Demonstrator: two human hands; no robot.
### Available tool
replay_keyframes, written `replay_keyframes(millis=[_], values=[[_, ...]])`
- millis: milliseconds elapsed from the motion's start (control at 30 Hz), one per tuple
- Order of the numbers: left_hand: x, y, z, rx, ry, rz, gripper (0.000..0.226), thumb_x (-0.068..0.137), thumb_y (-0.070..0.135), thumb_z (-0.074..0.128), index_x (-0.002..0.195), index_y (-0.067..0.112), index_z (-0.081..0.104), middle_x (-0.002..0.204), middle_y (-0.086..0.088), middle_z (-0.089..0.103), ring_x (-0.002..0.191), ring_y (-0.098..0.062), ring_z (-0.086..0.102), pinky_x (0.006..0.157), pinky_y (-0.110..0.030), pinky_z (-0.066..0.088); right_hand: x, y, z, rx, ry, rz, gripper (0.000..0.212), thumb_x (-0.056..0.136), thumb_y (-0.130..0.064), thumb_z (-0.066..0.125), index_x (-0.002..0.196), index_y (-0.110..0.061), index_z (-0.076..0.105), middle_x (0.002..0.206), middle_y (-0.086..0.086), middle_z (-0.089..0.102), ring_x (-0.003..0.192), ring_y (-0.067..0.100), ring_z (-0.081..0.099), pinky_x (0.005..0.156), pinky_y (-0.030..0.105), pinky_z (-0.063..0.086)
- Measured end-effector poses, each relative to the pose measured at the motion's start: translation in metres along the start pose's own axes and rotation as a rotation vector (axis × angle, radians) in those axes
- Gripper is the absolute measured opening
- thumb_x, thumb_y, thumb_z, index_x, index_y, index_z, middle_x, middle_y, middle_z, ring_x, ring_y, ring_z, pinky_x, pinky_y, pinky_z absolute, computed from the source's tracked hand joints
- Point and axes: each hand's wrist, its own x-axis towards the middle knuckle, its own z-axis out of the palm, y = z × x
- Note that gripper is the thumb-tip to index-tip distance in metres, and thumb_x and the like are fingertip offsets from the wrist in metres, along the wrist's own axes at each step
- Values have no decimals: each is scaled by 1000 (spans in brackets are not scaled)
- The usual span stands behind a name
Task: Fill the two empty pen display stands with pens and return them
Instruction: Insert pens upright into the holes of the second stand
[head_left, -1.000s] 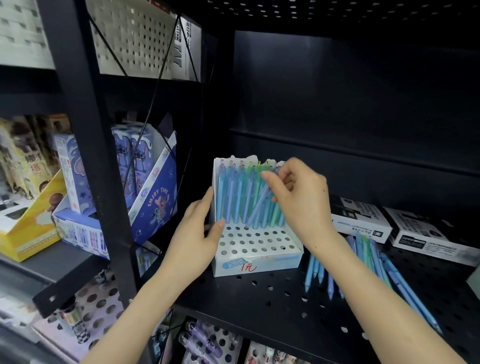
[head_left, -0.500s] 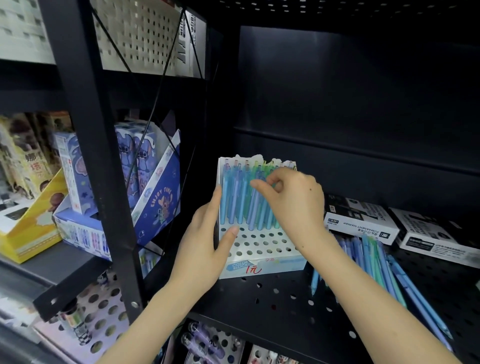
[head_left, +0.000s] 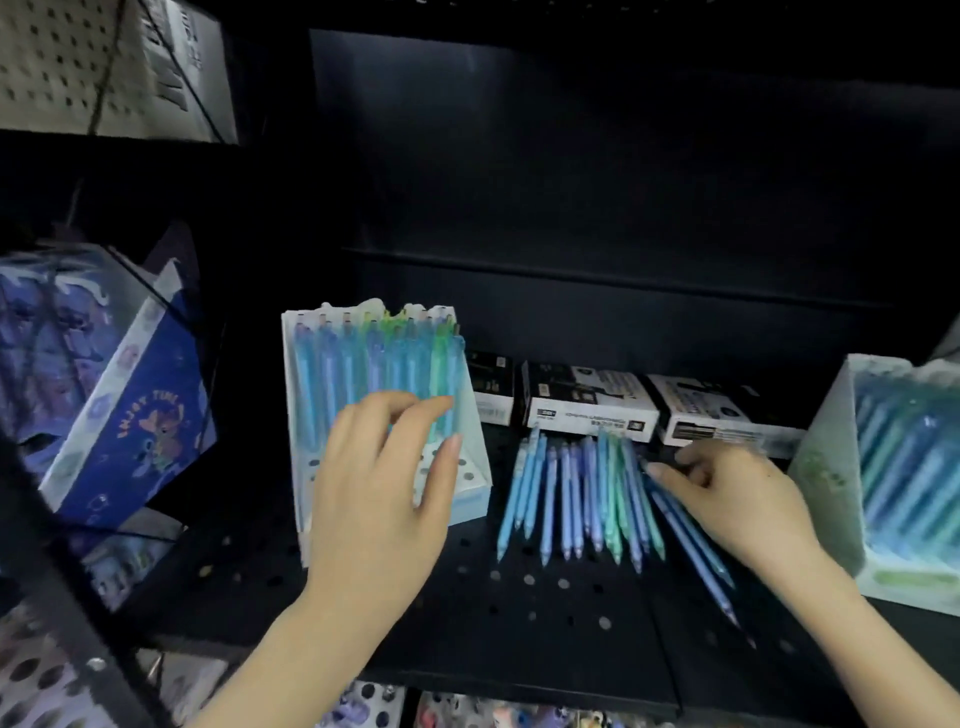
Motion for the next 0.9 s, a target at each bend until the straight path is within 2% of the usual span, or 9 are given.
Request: replay_keyframes(millis=[100, 200, 267, 367, 500, 600, 733, 867, 900], values=[[3, 24, 21, -135, -235, -94, 35, 95, 38, 46, 123, 20, 57, 108, 13, 52, 99, -4, 49, 86, -17, 35, -6, 19, 3, 18, -81, 22, 56, 83, -58, 54, 116, -14, 60, 65, 0, 63, 58, 8, 55, 51, 28, 44], [8, 36, 49, -161, -445, -181, 48, 95, 33, 47, 141, 23, 37, 135, 6, 47, 122, -11, 46, 98, -22, 34, -11, 21, 6, 48, -177, 21, 66, 80, -62, 54, 125, -13, 55, 68, -7, 51, 58, 7, 49, 47, 23, 32], [13, 42, 64, -105, -565, -214, 55, 96, 31, 47, 146, 23, 27, 145, 1, 39, 127, -15, 43, 100, -23, 33, -12, 19, 8, 52, -209, 6, 70, 79, -61, 56, 130, -13, 51, 75, -7, 49, 66, 10, 50, 52, 24, 35], [19, 50, 80, -39, -683, -262, 64, 95, 32, 50, 148, 20, 17, 149, -4, 32, 131, -19, 40, 100, -24, 33, -11, 19, 9, 132, -219, 23, 69, 79, -57, 62, 130, -12, 51, 75, -8, 53, 75, 12, 56, 61, 26, 45], [27, 51, 98, -65, -846, -440, 84, 89, 45, 55, 150, 14, 6, 153, -10, 25, 135, -25, 35, 103, -31, 33, -12, 19, 7, 250, -233, 53, 71, 78, -58, 63, 130, -10, 51, 87, -2, 63, 89, 14, 61, 76, 33, 51], [31, 48, 110, -63, -841, -543, 93, 83, 47, 63, 149, 10, 10, 153, -10, 27, 136, -27, 32, 105, -33, 34, -15, 14, 5, 233, -232, 38, 70, 78, -60, 61, 127, -11, 51, 89, -3, 61, 91, 16, 60, 76, 33, 50], [32, 50, 117, -66, -816, -627, 89, 80, 28, 73, 147, 7, 18, 150, -11, 30, 135, -27, 33, 105, -34, 32, -17, 13, 2, 285, -285, 56, 64, 79, -49, 67, 130, -15, 50, 84, -9, 56, 89, 12, 58, 78, 30, 49], [34, 54, 122, -96, -796, -721, 77, 81, 18, 72, 142, 3, 28, 142, -11, 40, 118, -23, 45, 83, -25, 34, -18, 12, 2, 290, -312, 68, 40, 81, -33, 67, 113, -9, 58, 90, 4, 66, 85, 19, 63, 78, 37, 53], [35, 55, 123, -108, -792, -745, 73, 81, 16, 72, 140, 2, 31, 139, -12, 43, 115, -23, 46, 82, -25, 33, -18, 12, 2, 291, -308, 72, 37, 81, -27, 66, 111, -7, 59, 92, 6, 66, 86, 21, 63, 78, 38, 53]])
